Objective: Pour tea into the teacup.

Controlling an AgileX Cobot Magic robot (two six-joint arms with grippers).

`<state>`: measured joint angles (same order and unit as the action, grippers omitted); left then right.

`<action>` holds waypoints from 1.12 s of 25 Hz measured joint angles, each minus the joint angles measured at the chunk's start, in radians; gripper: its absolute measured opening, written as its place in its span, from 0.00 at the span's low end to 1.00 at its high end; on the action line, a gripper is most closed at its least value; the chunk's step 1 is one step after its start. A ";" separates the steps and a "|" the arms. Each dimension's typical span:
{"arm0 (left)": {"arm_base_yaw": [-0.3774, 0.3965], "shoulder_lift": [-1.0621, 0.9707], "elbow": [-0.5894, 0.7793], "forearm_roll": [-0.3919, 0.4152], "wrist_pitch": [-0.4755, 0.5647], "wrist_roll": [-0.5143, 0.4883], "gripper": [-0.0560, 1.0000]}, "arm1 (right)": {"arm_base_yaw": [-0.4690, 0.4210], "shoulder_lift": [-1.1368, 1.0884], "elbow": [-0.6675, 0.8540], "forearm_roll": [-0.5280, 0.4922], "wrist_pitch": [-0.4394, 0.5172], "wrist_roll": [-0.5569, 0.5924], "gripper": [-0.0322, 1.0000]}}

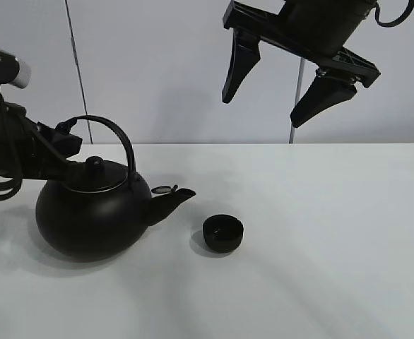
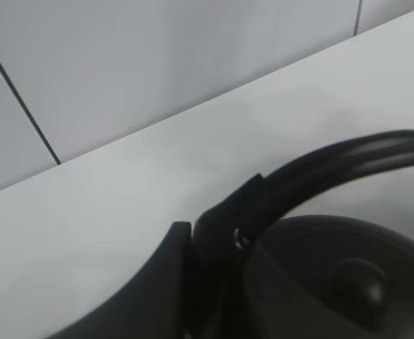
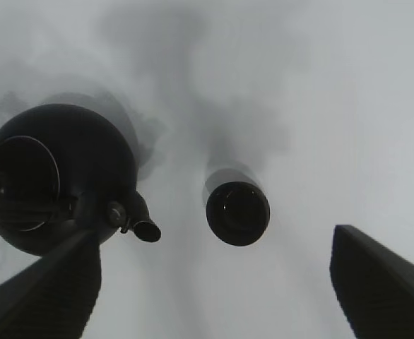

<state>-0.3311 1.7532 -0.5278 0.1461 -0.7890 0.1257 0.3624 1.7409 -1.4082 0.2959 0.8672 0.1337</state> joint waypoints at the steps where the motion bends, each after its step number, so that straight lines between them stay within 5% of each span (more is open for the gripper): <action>1: 0.000 0.000 -0.012 0.008 0.016 0.000 0.16 | 0.000 0.000 0.000 0.000 0.000 0.000 0.62; 9: -0.001 0.000 -0.101 0.070 0.154 0.000 0.16 | 0.000 0.000 0.000 0.000 -0.004 0.000 0.62; 28: -0.055 0.002 -0.201 0.075 0.280 0.010 0.16 | 0.000 0.000 0.000 0.000 -0.020 -0.008 0.62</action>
<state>-0.3865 1.7552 -0.7292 0.2210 -0.5089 0.1361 0.3624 1.7409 -1.4082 0.2959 0.8475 0.1261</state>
